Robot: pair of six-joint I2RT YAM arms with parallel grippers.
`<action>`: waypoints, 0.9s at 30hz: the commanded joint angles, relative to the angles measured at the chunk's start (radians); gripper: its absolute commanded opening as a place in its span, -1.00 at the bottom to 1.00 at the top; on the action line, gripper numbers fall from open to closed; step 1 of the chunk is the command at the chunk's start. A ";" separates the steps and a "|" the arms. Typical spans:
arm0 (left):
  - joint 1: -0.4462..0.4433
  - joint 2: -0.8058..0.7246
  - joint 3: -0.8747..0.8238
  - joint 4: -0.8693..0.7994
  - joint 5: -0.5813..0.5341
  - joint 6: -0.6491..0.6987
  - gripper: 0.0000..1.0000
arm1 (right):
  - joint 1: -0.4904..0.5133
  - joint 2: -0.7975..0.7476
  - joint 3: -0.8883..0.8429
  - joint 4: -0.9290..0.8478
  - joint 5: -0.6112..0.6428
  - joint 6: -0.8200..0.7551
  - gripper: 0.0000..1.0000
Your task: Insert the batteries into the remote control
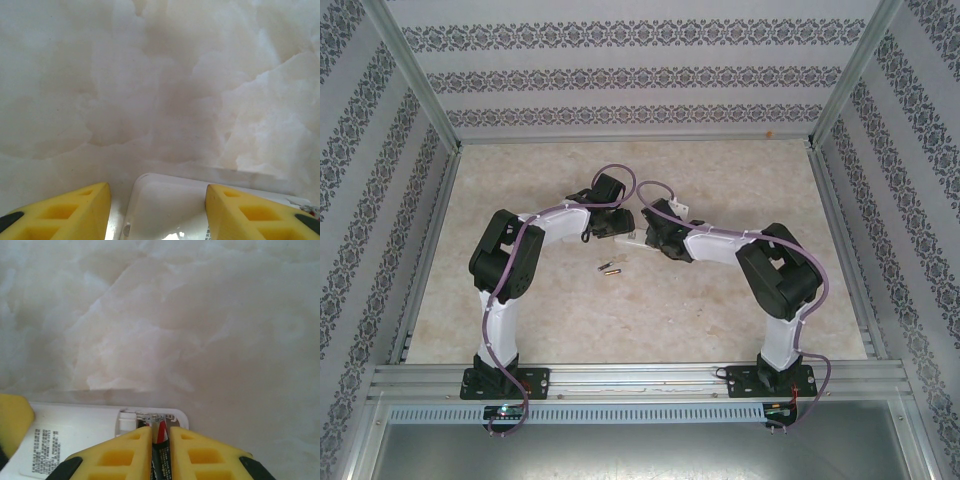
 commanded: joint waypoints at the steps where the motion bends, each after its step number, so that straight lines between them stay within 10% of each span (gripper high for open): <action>1: 0.004 -0.002 -0.026 -0.046 0.021 -0.010 0.07 | -0.007 0.025 0.031 -0.023 -0.008 0.005 -0.67; 27: 0.004 0.001 -0.034 -0.045 0.023 -0.020 0.06 | 0.038 0.021 -0.005 -0.130 -0.050 0.027 -0.75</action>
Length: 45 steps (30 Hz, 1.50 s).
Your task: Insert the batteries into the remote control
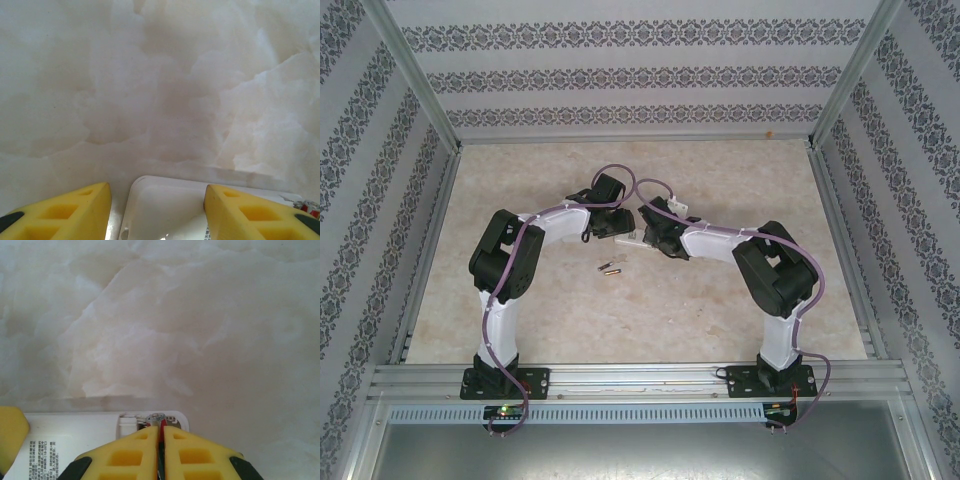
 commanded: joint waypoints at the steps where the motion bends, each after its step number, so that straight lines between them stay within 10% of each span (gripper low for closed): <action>1: 0.004 0.001 -0.032 -0.046 0.016 -0.009 0.06 | 0.026 -0.018 -0.043 -0.077 -0.062 -0.017 -0.75; 45: 0.004 0.015 -0.019 -0.046 0.015 -0.005 0.05 | -0.039 0.067 0.129 -0.185 -0.063 -0.137 -0.71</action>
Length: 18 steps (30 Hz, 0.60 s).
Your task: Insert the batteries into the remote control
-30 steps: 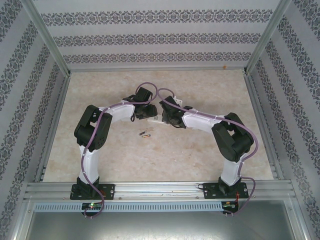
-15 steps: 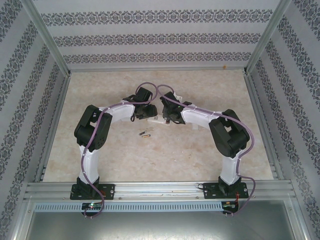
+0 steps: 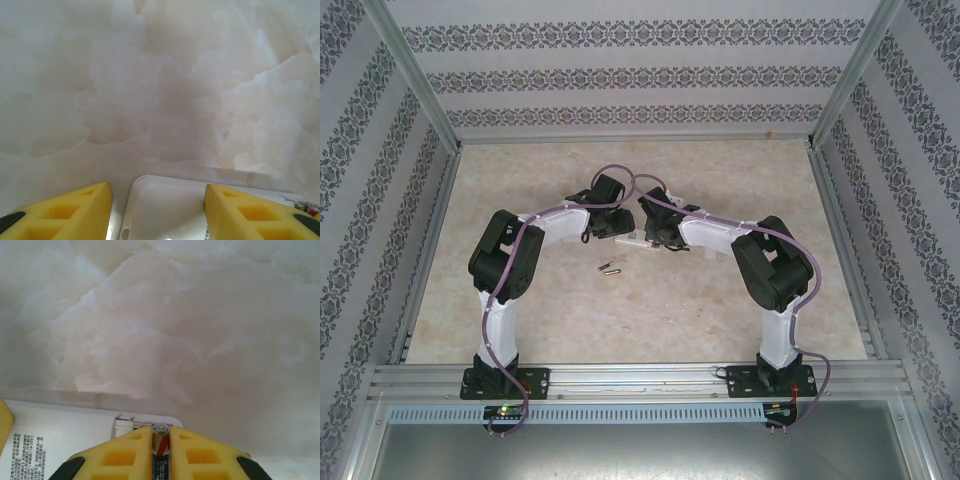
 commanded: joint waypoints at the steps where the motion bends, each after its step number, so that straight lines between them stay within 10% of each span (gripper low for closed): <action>1: 0.003 0.019 -0.008 -0.058 0.016 -0.004 0.05 | -0.004 0.018 -0.005 -0.026 -0.008 0.025 -0.71; 18: 0.004 0.027 -0.014 -0.059 0.012 -0.010 0.05 | 0.058 0.049 -0.105 -0.037 -0.059 0.105 -0.80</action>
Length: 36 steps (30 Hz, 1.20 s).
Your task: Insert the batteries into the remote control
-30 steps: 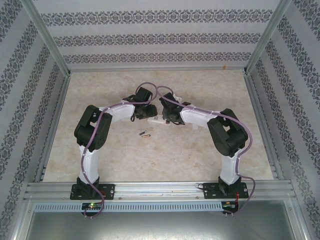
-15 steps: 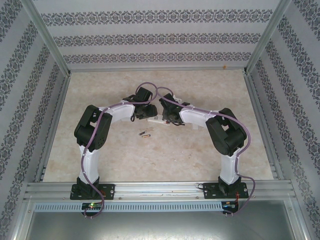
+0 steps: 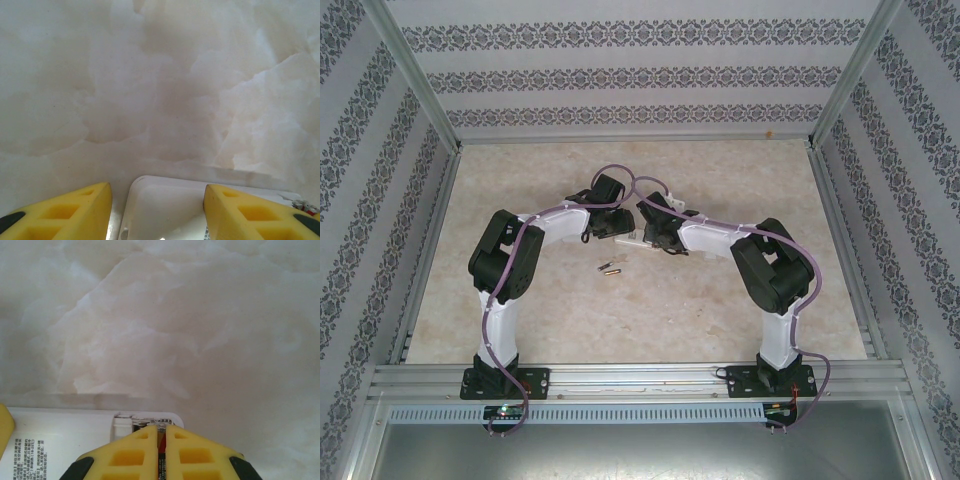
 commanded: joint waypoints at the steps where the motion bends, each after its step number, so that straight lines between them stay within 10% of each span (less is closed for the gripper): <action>1: 0.003 0.027 -0.016 -0.058 0.009 -0.011 0.05 | 0.032 0.063 -0.057 -0.098 -0.105 0.026 -0.80; 20: 0.003 0.012 -0.048 -0.034 0.017 -0.022 0.05 | 0.058 0.078 -0.087 -0.110 -0.237 0.038 -0.79; 36: 0.004 -0.068 -0.063 -0.049 -0.015 -0.001 0.21 | -0.035 -0.179 0.076 -0.266 -0.139 -0.219 -0.38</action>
